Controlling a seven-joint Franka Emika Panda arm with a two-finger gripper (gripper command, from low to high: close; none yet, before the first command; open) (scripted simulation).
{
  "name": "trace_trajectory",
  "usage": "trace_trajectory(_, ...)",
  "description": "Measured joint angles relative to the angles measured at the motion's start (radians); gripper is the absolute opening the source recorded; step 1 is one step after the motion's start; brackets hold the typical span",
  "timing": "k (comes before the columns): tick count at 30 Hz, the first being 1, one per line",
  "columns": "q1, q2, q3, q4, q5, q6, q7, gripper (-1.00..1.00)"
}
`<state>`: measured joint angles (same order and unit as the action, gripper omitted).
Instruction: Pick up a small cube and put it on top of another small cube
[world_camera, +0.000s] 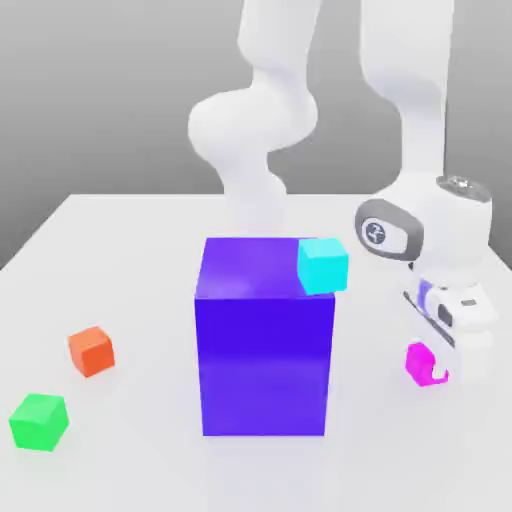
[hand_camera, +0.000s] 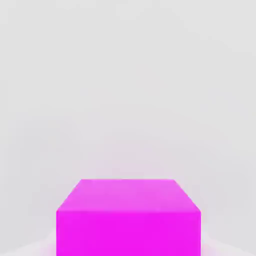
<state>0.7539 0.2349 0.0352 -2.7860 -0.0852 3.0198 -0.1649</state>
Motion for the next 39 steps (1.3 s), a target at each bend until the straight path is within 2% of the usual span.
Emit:
trace_trajectory(5, -0.015, -0.166, 0.031, -0.028, 0.057, -0.137, -0.041, -1.0)
trace_trajectory(6, -0.013, -0.165, 0.028, -0.007, 0.04, -0.149, -0.029, -1.0)
trace_trajectory(13, -0.089, -0.027, -0.08, 0.231, -0.055, -0.205, -0.046, -1.0)
trace_trajectory(19, -0.283, 0.08, -0.21, 0.413, -0.057, -0.277, -0.194, -1.0)
trace_trajectory(29, -0.59, 0.012, -0.364, 0.381, 0.029, -0.362, -0.455, -1.0)
trace_trajectory(39, -0.871, -0.091, -0.519, 0.317, 0.179, -0.423, -0.756, -1.0)
